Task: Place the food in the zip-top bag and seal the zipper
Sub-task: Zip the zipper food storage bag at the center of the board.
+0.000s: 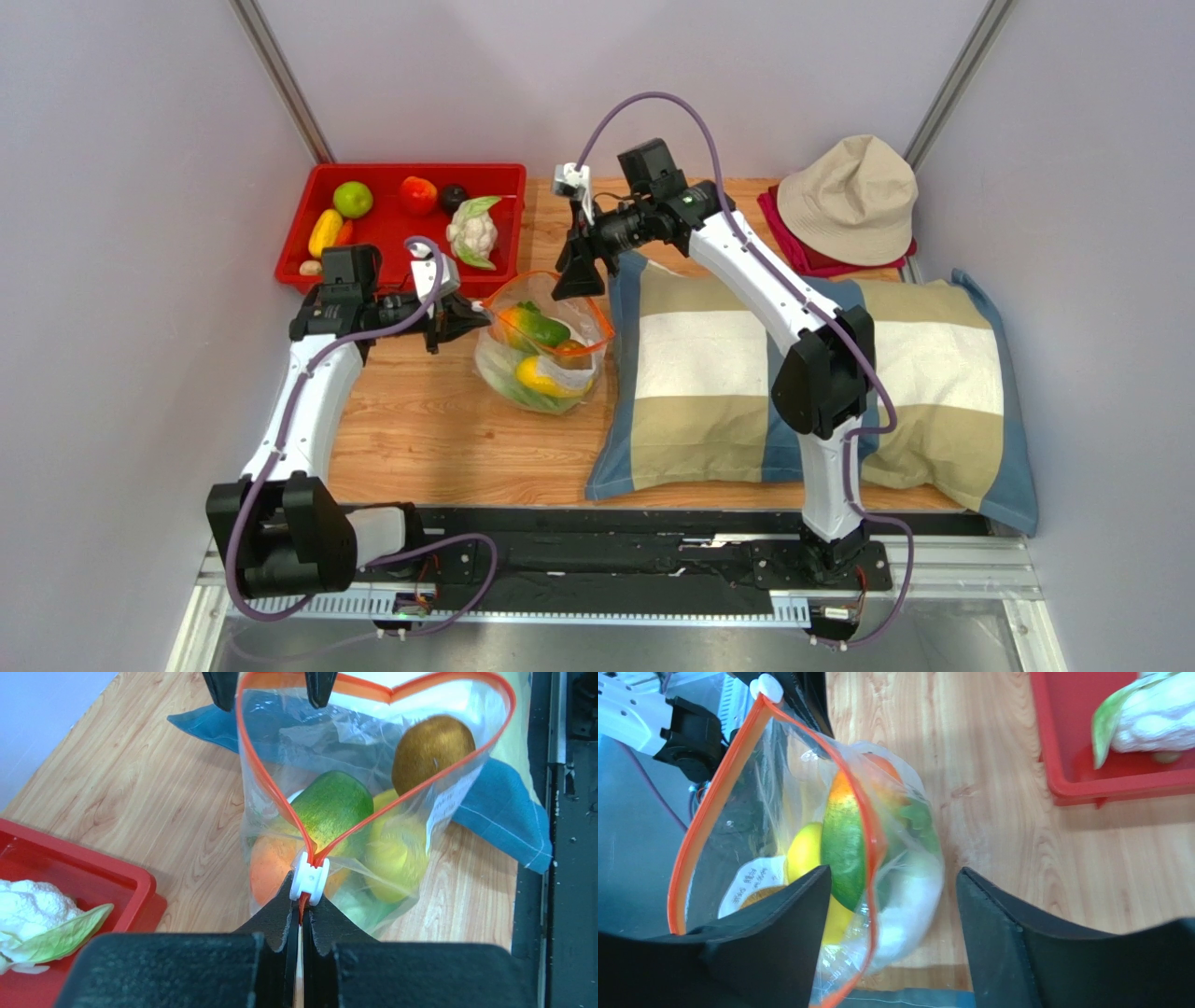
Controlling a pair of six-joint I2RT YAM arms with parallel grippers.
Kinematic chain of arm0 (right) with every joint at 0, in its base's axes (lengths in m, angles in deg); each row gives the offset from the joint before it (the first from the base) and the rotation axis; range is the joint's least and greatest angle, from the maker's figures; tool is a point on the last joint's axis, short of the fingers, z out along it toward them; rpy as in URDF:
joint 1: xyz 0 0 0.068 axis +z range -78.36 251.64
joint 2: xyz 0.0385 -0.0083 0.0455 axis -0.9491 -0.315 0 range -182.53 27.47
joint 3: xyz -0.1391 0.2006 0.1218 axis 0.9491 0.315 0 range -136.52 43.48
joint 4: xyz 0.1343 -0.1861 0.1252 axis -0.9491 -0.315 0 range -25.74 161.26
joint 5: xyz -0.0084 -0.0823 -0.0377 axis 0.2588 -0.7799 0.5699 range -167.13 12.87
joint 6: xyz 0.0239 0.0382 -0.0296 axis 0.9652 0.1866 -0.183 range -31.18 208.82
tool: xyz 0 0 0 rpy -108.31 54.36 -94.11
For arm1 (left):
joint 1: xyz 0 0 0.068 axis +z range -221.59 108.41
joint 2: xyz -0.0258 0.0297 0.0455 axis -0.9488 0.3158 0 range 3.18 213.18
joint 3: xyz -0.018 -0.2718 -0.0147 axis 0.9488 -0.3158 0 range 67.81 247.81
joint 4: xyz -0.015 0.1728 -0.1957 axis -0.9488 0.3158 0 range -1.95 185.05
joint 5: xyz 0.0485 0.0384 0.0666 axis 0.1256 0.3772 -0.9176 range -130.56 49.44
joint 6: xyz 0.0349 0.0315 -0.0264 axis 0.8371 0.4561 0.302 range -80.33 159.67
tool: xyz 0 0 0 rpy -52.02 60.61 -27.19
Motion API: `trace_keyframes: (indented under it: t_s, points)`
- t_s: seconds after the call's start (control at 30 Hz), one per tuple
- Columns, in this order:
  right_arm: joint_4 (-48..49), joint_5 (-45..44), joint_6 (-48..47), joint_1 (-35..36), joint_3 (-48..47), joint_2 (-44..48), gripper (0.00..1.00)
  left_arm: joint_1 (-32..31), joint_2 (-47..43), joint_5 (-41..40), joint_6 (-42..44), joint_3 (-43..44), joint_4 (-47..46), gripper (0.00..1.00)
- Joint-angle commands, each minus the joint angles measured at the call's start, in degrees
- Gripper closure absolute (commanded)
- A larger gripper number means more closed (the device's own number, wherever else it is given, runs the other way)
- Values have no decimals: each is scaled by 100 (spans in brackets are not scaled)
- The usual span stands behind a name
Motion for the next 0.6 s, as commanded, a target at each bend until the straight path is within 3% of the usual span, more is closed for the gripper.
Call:
trace_keyframes:
  t_s: [0.0, 0.1, 0.37, 0.57]
  points:
    - [977, -163, 572, 51, 19, 820, 26, -8, -162, 196, -40, 488, 447, 100]
    - [1523, -154, 600, 252, 415, 1111, 25, -8, -74, 196, 56, 646, 632, 100]
    - [2401, -487, 318, 938, 829, 1288, 41, -16, 84, 82, 224, 875, 1019, 100]
    - [3157, -734, 608, 1238, 986, 1218, 53, -16, 49, -32, 215, 919, 1185, 100]
